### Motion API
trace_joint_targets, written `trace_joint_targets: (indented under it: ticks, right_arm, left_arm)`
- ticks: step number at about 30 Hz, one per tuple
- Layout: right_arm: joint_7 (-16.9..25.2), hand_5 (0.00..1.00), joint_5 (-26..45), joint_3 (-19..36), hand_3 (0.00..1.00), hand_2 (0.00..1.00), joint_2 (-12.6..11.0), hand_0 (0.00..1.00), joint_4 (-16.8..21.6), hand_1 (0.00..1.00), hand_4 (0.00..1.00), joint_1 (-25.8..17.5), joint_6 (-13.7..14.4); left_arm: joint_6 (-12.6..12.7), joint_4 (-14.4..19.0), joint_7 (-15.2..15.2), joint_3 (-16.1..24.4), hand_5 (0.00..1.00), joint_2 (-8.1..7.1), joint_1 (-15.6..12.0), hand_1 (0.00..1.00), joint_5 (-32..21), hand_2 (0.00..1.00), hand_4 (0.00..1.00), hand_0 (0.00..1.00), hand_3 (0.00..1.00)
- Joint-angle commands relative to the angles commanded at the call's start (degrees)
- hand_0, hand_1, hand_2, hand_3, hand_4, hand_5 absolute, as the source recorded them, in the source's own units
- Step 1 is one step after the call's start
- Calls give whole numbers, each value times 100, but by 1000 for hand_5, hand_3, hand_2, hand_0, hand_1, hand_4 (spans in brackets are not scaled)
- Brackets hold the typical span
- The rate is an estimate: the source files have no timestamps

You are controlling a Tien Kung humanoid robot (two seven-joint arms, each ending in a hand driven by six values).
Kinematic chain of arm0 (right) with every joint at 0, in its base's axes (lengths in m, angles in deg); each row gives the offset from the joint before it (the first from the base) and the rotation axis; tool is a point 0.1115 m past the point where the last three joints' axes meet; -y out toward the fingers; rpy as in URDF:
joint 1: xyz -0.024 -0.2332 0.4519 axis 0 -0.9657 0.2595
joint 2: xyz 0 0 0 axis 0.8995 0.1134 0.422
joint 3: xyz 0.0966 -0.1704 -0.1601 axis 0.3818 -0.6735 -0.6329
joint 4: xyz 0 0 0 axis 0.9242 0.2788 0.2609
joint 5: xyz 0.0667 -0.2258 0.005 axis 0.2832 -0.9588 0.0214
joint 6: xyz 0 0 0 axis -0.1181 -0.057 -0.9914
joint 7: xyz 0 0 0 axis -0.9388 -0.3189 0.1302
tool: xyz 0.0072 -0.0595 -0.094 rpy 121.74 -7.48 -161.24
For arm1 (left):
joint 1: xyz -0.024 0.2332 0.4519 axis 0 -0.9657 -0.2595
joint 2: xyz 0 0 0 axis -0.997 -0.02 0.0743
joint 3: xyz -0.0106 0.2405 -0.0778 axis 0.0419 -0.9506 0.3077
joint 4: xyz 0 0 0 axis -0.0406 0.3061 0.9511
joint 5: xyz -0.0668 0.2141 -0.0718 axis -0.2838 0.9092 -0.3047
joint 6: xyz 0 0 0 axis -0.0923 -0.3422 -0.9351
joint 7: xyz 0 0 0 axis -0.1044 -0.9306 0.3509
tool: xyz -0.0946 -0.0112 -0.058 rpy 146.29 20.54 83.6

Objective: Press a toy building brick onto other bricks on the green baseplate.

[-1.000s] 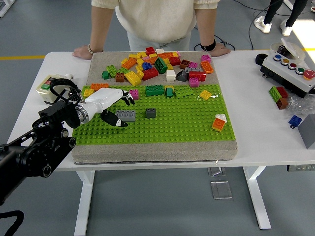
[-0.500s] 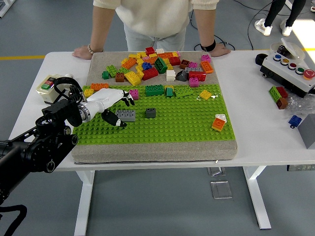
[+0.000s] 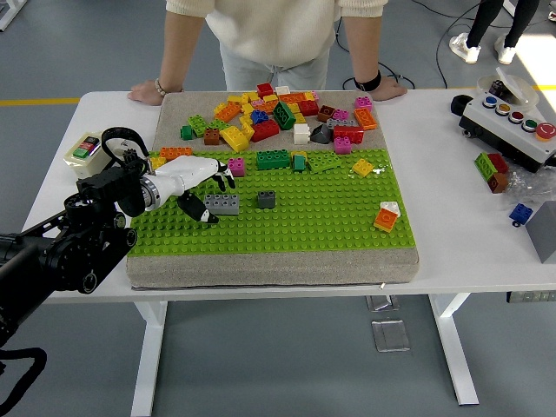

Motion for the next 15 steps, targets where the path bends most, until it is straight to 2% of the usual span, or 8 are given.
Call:
trace_joint_targets:
  ticks: [7, 15]
  right_arm:
    - [0, 491, 5, 13, 704, 731, -19, 759, 0, 688, 981, 12, 1]
    - [1, 491, 12, 26, 704, 731, -28, 759, 0, 688, 981, 20, -1]
  left_arm:
    - [-111, -195, -23, -129, 83, 35, 137, 703, -109, 604, 955, 734, 597]
    - [-128, -295, -35, -192, 80, 65, 211, 692, -211, 594, 939, 720, 572]
